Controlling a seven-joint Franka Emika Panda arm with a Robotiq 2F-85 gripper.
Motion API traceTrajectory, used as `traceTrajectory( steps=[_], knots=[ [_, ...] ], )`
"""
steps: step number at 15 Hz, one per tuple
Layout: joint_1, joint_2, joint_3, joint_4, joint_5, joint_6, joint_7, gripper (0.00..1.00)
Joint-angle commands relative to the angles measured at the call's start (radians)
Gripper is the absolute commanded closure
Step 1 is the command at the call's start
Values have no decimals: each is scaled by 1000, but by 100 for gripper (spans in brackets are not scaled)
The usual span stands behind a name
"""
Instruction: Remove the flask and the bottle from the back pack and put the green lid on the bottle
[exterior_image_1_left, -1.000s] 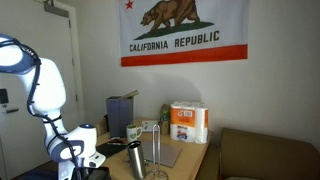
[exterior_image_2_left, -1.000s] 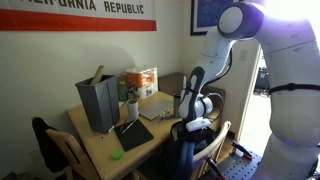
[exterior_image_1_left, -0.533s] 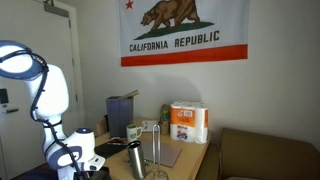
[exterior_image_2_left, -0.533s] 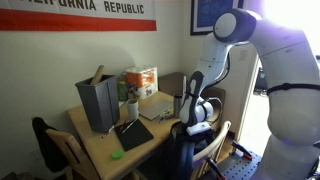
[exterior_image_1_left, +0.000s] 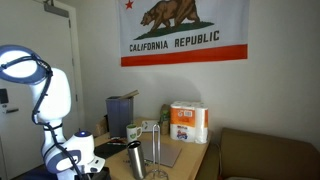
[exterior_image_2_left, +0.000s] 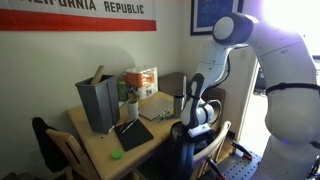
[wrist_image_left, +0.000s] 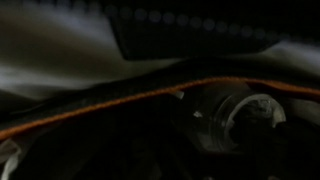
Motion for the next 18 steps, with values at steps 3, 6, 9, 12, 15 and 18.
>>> traceTrajectory(
  steps=[3,6,9,12,15,18],
  knots=[
    [-33,-1,18,-1,-17,16,-27,87],
    [-52,-23,36,-6,-9,-11,-20,92],
    [-90,-91,76,-31,9,-71,-7,94],
    [-91,-214,98,-61,45,-206,14,94],
    [-42,-362,76,-62,93,-387,22,94],
    [34,-513,13,-33,74,-622,77,94]
  ],
)
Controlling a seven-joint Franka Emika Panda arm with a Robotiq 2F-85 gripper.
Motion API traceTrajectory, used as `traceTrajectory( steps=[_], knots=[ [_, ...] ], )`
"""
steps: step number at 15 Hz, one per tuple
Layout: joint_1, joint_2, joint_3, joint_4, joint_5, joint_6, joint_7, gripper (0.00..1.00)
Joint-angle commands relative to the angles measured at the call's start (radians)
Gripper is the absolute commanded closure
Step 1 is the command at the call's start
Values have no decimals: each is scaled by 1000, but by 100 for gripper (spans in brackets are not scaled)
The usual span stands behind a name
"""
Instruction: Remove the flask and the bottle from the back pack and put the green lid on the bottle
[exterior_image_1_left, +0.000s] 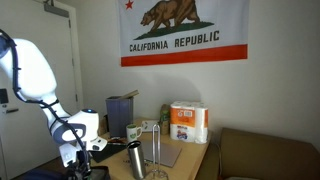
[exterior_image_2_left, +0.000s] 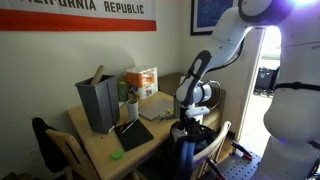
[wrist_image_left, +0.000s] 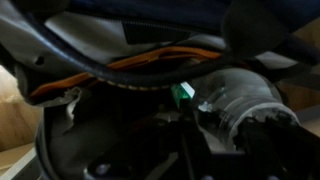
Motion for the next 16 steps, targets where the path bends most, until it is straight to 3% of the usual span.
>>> traceTrajectory(
  steps=[1,4,7,12,16],
  knots=[
    [91,-227,-65,-9,-12,-272,79,94],
    [132,-300,-90,82,-63,-482,126,94],
    [154,-309,-92,205,-120,-620,130,94],
    [199,-199,-78,386,-191,-542,105,94],
    [239,-74,-73,494,-174,-464,85,95]
  ],
)
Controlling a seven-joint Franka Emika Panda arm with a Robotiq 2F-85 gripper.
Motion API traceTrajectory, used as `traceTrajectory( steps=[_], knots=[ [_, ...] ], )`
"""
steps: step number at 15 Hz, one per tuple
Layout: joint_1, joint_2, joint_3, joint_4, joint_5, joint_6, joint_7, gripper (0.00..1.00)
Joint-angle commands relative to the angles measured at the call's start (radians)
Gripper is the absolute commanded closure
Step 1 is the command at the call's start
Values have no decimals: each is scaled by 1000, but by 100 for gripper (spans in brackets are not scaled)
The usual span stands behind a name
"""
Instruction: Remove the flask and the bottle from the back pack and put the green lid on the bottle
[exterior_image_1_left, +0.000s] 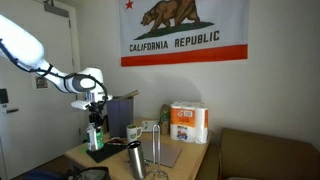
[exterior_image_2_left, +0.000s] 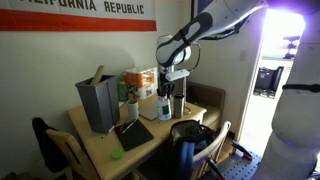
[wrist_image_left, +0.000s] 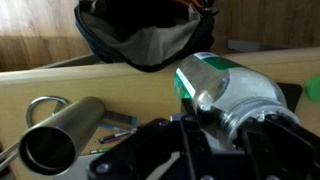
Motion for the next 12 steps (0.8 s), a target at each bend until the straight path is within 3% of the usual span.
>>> traceTrajectory(
  steps=[1,12],
  knots=[
    [34,136,4,111,-1,64,-21,95],
    [166,417,-2,289,-118,245,-19,95]
  ],
)
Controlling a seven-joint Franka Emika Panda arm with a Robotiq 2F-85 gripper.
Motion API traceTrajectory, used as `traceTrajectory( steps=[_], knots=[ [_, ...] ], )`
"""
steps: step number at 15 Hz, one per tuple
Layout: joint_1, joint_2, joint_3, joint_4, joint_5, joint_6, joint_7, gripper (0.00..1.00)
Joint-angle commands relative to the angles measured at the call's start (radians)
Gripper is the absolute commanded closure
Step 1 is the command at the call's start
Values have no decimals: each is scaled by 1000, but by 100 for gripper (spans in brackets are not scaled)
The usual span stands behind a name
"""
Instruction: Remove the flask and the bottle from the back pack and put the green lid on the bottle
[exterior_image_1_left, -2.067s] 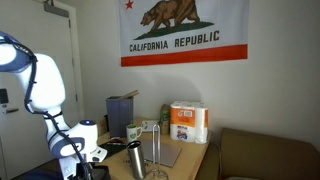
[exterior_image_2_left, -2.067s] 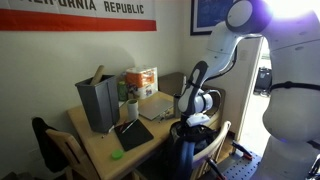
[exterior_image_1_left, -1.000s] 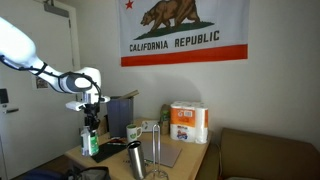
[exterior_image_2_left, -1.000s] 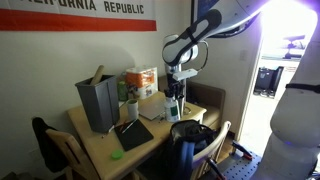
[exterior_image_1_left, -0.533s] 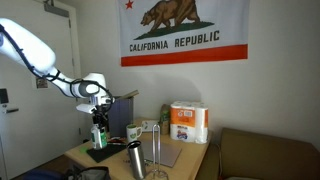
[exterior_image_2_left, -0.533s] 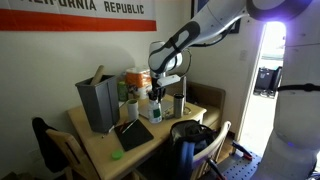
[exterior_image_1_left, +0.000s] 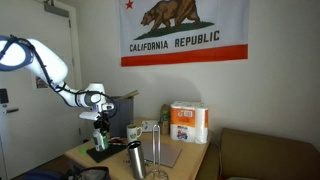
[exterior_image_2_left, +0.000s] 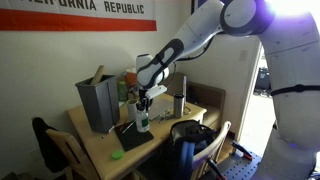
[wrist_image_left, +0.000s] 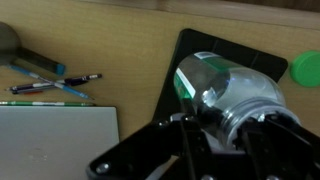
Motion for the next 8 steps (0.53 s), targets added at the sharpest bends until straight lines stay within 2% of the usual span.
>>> traceTrajectory(
  steps=[1,8],
  knots=[
    [37,76,-8,64,-39,52,-17,95],
    [57,140,-5,89,-23,111,-39,95]
  ],
)
